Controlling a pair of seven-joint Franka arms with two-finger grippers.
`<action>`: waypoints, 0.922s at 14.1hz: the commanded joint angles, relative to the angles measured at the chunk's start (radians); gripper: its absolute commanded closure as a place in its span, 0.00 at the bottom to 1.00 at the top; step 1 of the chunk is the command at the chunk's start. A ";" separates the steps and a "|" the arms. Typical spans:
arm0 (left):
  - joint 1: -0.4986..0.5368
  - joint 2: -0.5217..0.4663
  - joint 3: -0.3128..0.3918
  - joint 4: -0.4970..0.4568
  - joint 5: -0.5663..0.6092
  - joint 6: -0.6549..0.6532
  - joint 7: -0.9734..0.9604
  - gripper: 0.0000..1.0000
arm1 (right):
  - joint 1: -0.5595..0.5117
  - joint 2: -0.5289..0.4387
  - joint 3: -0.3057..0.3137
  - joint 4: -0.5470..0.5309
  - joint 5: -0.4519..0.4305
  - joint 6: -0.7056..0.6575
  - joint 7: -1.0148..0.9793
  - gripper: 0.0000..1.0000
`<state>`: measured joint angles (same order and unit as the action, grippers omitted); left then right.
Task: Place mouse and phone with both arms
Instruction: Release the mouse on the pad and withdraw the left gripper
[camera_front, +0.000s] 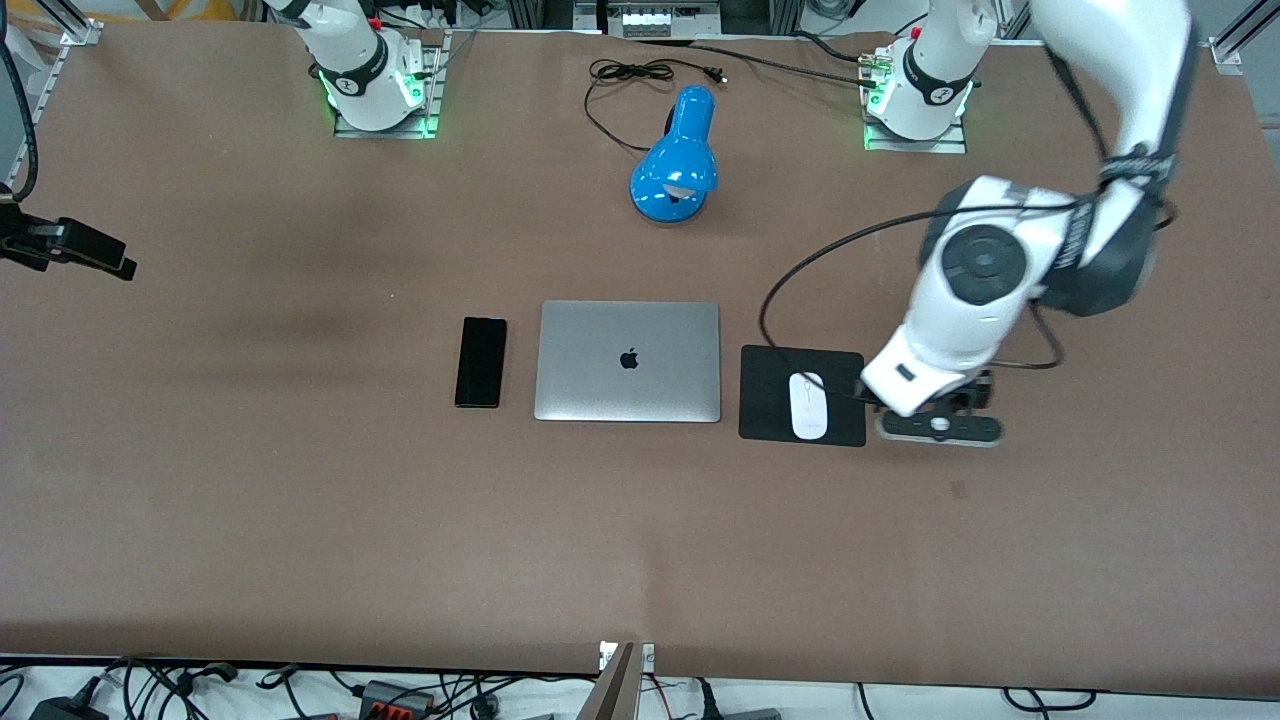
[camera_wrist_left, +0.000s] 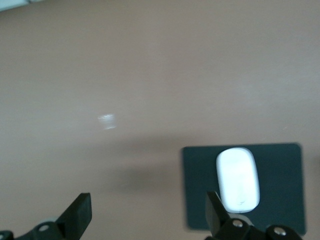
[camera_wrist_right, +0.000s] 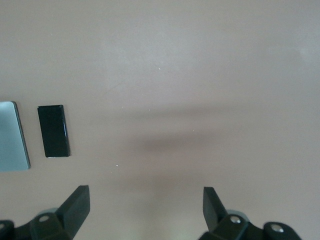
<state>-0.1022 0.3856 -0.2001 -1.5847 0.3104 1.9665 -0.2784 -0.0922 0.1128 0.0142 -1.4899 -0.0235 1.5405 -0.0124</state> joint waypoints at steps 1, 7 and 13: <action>0.070 0.021 -0.015 0.190 -0.142 -0.217 0.152 0.00 | 0.006 0.004 -0.010 0.022 -0.009 -0.036 -0.034 0.00; 0.142 -0.095 0.002 0.227 -0.278 -0.443 0.223 0.00 | 0.011 0.004 -0.005 0.023 -0.015 -0.049 -0.037 0.00; 0.062 -0.405 0.169 -0.100 -0.316 -0.318 0.232 0.00 | 0.009 0.013 -0.005 0.031 -0.032 -0.043 -0.037 0.00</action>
<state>-0.0213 0.1136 -0.0707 -1.4784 0.0254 1.5284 -0.0719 -0.0880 0.1126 0.0120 -1.4882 -0.0317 1.5120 -0.0351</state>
